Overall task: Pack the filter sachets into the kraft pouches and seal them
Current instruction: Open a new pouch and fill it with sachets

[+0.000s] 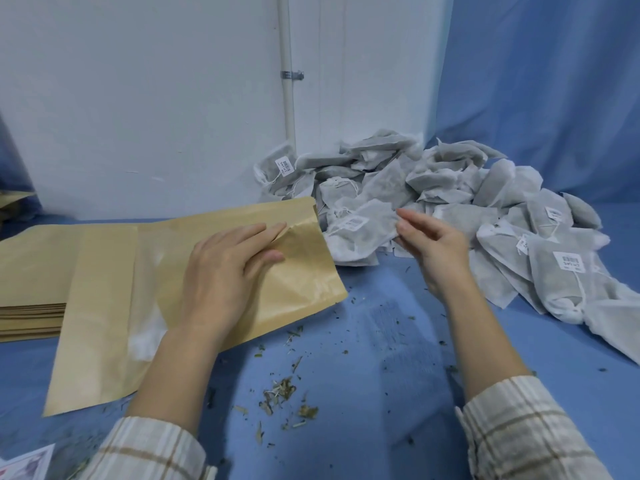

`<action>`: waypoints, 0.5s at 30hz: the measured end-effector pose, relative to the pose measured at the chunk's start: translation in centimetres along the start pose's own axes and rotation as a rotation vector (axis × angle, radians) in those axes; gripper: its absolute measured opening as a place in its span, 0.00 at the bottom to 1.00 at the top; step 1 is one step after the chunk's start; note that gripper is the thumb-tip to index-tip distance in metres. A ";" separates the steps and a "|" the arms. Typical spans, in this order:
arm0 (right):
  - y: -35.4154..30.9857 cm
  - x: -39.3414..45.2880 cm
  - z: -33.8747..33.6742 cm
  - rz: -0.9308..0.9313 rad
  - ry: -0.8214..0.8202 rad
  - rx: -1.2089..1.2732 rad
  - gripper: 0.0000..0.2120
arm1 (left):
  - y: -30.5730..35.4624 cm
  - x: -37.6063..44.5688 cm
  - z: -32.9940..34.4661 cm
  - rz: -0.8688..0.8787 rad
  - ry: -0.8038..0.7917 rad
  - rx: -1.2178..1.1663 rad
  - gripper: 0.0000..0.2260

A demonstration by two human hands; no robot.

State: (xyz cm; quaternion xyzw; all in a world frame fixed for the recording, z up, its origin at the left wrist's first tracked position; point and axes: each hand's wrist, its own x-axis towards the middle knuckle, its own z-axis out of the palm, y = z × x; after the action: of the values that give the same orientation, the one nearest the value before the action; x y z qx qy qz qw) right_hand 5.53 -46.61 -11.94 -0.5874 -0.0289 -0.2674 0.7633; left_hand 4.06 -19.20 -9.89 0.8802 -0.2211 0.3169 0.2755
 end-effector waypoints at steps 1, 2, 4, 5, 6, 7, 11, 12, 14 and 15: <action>0.1 -0.4 1.1 0.016 -0.057 0.001 0.10 | 0.2 0.0 0.0 0.003 0.000 -0.021 0.16; 0.2 -0.8 2.3 0.034 -0.128 -0.015 0.10 | 0.4 0.1 0.1 0.012 0.002 -0.045 0.17; 0.4 -1.7 4.8 0.048 -0.301 -0.145 0.11 | 1.0 0.2 0.2 0.052 -0.003 -0.081 0.17; 0.5 -2.1 5.9 0.046 -0.391 -0.260 0.13 | 1.2 0.1 0.3 0.086 -0.009 -0.084 0.16; 0.5 -2.4 6.7 0.052 -0.478 -0.381 0.16 | 1.4 0.0 0.4 0.125 -0.010 -0.074 0.14; 0.4 -2.6 7.3 0.070 -0.560 -0.481 0.18 | 1.4 -0.1 0.6 0.155 -0.009 -0.060 0.13; 0.0 -2.5 7.0 0.191 -0.572 -0.308 0.12 | 0.9 -0.2 0.6 0.135 0.024 -0.055 0.13; 0.3 -2.2 6.5 0.197 -0.412 -0.235 0.09 | 0.8 -0.1 0.5 0.130 0.040 -0.050 0.13; 1.6 -1.5 5.3 0.120 -0.044 -0.446 0.10 | 0.8 0.0 0.2 0.116 0.065 -0.052 0.14; 2.5 -1.1 4.6 0.081 0.060 -0.696 0.11 | 0.8 0.0 0.0 0.099 0.072 -0.061 0.14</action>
State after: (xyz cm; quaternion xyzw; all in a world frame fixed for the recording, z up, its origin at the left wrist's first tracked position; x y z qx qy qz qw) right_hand 6.92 -41.58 -13.11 -0.8051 0.1099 -0.2478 0.5277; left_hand 3.66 -19.80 -9.62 0.8474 -0.2638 0.3548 0.2940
